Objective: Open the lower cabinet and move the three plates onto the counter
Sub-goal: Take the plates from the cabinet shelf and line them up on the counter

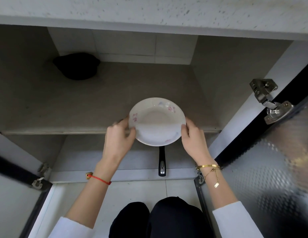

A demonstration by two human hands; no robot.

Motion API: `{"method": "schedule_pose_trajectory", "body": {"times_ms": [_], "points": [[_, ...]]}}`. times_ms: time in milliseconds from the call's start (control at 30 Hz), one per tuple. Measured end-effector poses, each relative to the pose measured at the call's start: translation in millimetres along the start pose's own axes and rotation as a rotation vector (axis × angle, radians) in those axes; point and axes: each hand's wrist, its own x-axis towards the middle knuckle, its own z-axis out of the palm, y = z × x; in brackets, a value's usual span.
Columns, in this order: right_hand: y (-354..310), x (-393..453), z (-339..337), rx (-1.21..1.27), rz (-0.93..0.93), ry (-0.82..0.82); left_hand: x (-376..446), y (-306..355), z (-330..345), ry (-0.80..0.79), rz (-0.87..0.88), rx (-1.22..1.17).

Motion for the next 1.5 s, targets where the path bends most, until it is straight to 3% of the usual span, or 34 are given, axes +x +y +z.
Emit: {"method": "schedule_pose_trajectory", "body": {"times_ms": [333,867,1300,1500], "points": [[-20,-65,0,0.017,-0.046,-0.024,-69,6,-35,0.039,-0.102,-0.028],[-50,-148,-14,0.072,-0.063,-0.072,-151,23,-84,0.08,-0.123,-0.073],[-54,-141,-10,0.104,0.009,-0.173,-151,32,-105,0.09,-0.242,-0.112],[-98,-138,-55,0.147,0.127,-0.242,-133,74,-151,0.095,-0.327,-0.148]]}}
